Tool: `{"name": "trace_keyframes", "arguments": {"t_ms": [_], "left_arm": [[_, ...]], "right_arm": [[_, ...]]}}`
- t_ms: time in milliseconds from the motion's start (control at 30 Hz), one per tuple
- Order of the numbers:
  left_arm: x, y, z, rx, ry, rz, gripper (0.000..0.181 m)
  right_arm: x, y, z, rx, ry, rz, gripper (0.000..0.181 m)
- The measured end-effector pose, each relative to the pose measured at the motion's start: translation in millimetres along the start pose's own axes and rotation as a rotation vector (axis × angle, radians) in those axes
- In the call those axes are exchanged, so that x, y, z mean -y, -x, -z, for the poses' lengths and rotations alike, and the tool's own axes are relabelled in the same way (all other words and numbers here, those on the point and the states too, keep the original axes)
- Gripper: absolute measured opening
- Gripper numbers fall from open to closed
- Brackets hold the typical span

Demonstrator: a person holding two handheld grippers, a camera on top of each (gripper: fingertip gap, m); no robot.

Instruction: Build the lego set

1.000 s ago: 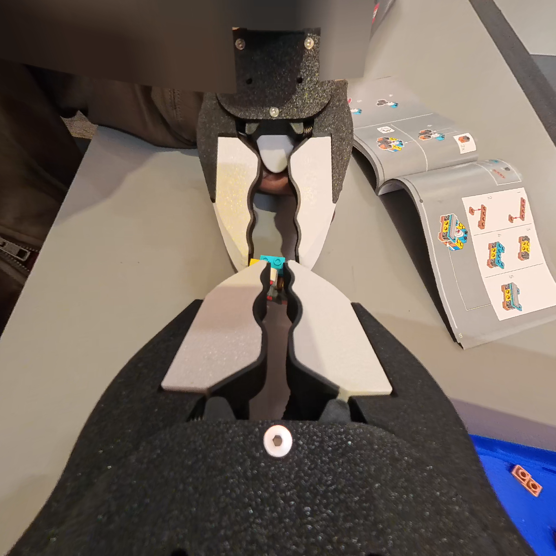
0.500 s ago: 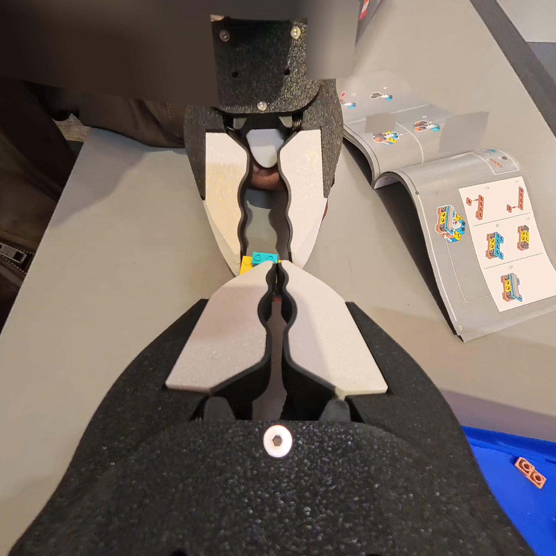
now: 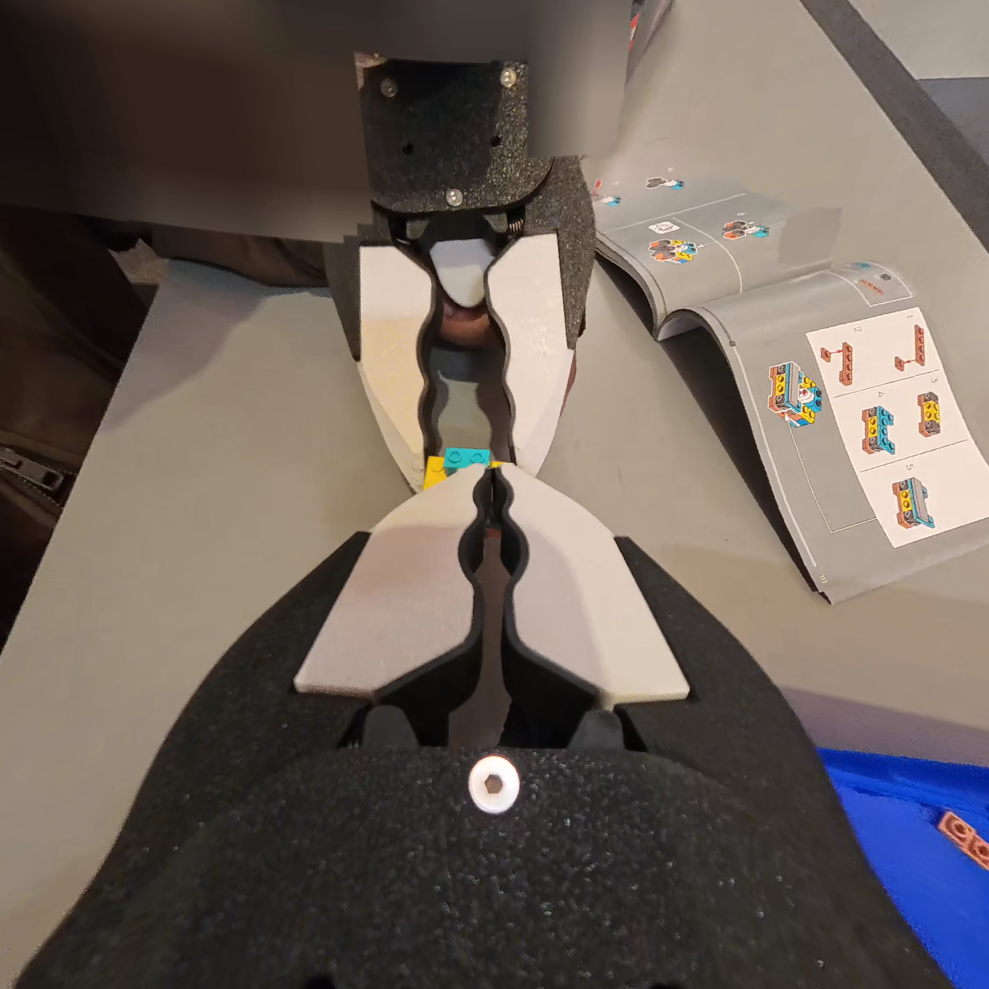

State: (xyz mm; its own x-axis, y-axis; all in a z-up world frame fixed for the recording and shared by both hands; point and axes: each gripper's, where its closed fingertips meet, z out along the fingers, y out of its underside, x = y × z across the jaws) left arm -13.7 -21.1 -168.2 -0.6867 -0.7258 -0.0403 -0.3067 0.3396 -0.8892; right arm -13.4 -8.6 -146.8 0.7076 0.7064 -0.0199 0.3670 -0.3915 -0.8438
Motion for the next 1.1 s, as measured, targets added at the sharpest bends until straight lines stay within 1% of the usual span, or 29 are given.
{"name": "trace_keyframes", "arguments": {"t_ms": [167, 267, 600, 767, 1100], "left_arm": [[1.2, 0.1, 0.7, -0.005, -0.02, 0.009, 0.034], [3.3, 0.1, 1.6, -0.014, -0.039, 0.024, 0.034], [6.9, 1.2, 3.5, -0.031, -0.083, 0.064, 0.034], [5.6, 1.2, 2.7, -0.025, -0.071, 0.056, 0.034], [5.0, 1.6, 2.4, -0.011, -0.061, 0.034, 0.034]], "right_arm": [[0.4, -1.6, 0.7, 0.017, -0.03, -0.051, 0.0], [2.7, -2.5, 2.2, 0.01, -0.043, -0.049, 0.003], [7.6, -4.4, 3.4, -0.01, -0.066, -0.04, 0.003], [7.2, -3.6, 1.9, -0.022, -0.052, -0.016, 0.0], [6.2, -3.4, 1.7, -0.058, -0.015, 0.034, 0.0]]}}
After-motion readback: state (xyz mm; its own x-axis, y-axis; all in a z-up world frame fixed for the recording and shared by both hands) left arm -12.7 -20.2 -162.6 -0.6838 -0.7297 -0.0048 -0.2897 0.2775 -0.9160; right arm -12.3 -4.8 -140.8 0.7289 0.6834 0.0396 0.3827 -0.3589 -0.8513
